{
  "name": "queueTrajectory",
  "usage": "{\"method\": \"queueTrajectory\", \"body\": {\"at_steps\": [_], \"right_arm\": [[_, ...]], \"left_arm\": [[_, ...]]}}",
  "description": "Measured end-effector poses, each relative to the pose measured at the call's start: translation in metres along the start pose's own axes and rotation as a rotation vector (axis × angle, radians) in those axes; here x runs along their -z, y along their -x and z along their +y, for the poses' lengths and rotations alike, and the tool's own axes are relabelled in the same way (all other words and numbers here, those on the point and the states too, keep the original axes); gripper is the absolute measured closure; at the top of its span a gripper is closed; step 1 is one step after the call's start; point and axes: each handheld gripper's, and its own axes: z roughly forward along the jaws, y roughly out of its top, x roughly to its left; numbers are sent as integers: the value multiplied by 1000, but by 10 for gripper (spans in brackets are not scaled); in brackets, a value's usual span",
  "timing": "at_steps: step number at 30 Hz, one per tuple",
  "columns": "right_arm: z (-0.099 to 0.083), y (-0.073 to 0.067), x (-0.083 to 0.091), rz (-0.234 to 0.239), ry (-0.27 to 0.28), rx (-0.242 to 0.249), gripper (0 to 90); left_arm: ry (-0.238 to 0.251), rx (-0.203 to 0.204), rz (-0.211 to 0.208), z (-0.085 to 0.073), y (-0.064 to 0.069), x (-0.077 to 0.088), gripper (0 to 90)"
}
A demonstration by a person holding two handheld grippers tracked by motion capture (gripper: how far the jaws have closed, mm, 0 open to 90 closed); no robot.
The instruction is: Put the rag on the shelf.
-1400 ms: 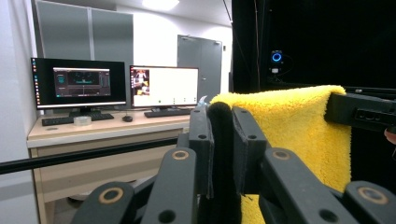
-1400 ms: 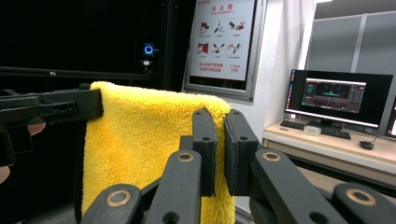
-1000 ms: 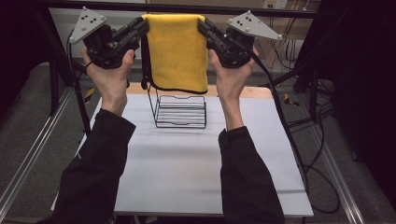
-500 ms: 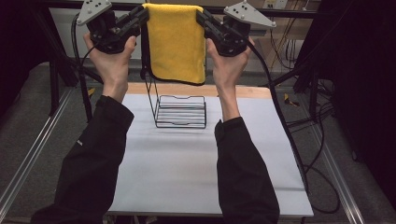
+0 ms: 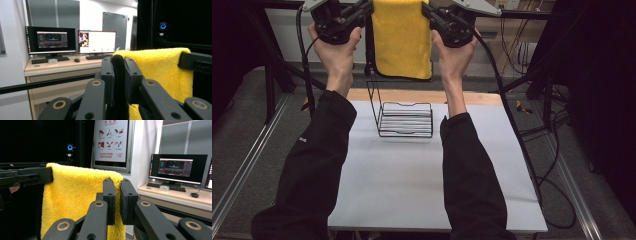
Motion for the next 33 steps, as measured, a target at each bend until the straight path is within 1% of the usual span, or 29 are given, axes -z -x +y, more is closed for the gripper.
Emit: {"method": "queueTrajectory", "body": {"at_steps": [3,4,5,6,7,10,11,12,13,15,17,19,22,25,27,30,33], "right_arm": [[-4,3,-7,3,-9,-2,845],[-6,4,-10,4,-12,-4,845],[-7,5,-12,4,-17,-7,845],[-9,6,-15,5,-20,-9,845],[-10,6,-17,7,-26,-8,845],[-14,8,-22,8,-44,8,844],[-15,9,-22,11,-50,13,844],[-15,9,-23,11,-56,20,844],[-17,9,-23,11,-63,24,844],[-20,9,-22,13,-74,41,844],[-24,8,-21,15,-91,45,844],[-29,7,-19,19,-106,41,844],[-36,5,-15,28,-125,45,844],[-42,1,-11,36,-138,48,843],[-47,-1,-9,42,-147,45,843],[-55,-4,-5,43,-160,47,842],[-61,-5,-1,44,-166,36,842]], "left_arm": [[-10,-8,12,-4,-5,-6,794],[-3,-14,17,-5,-7,-8,794],[-6,-14,23,-6,-9,-10,794],[-18,-10,21,-8,-10,-11,794],[-19,-9,21,-9,-11,-13,794],[-33,-24,25,-15,-15,-16,794],[-22,-34,28,-17,-16,-17,794],[-32,-22,20,-19,-15,-17,794],[-37,-24,22,-22,-16,-16,794],[-40,-23,13,-28,-16,-15,793],[-42,-28,3,-36,-16,-12,793],[-59,-35,-5,-43,-16,-9,793],[-67,-40,-16,-52,-17,-4,793],[-74,-29,-29,-62,-18,2,792],[-86,-23,-32,-68,-18,5,792],[-101,-28,-35,-74,-16,9,791],[-111,-34,-43,-77,-14,11,791]]}}
